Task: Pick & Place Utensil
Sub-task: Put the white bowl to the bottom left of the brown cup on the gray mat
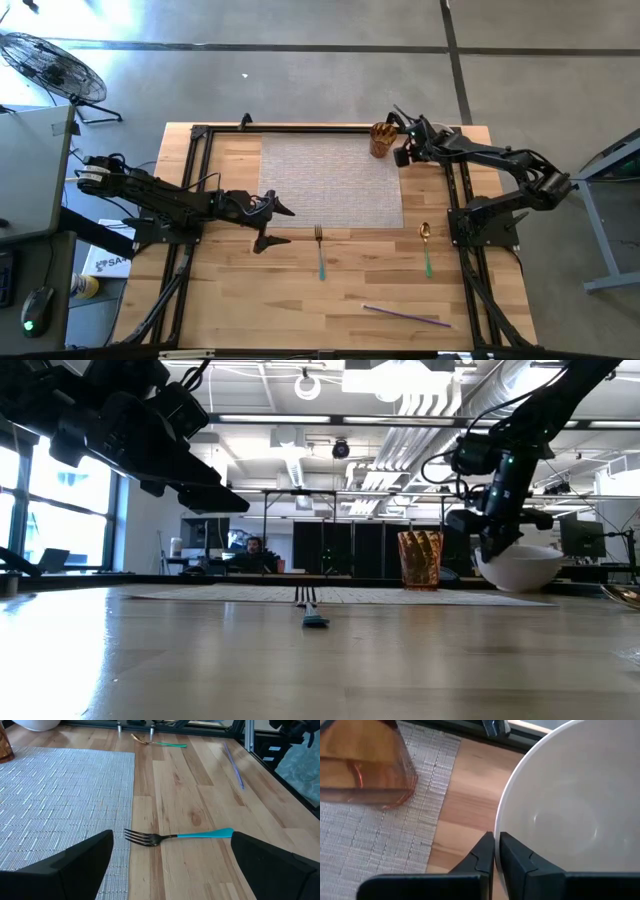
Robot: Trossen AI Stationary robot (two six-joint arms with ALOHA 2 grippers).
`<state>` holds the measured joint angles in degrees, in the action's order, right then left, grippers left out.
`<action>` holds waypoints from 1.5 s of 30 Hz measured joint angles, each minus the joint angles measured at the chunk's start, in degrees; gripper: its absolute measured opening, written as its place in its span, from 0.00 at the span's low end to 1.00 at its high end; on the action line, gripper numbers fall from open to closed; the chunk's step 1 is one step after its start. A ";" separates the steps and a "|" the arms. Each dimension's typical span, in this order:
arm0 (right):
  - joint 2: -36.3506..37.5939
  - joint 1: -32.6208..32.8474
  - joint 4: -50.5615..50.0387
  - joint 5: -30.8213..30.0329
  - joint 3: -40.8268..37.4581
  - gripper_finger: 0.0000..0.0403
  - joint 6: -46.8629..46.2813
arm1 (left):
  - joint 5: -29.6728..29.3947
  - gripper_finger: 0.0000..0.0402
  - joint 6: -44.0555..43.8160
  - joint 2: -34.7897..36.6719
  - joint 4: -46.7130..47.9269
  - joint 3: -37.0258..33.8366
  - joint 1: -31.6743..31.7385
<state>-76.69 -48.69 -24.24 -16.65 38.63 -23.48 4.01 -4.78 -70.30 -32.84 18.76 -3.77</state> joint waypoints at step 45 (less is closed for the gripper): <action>6.95 33.18 -29.36 0.73 14.17 0.01 -20.90 | 0.00 0.99 0.00 0.00 0.00 0.00 -0.01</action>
<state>-69.73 -15.51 -53.60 -15.92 52.80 -44.38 4.01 -4.78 -70.30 -32.84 18.76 -3.78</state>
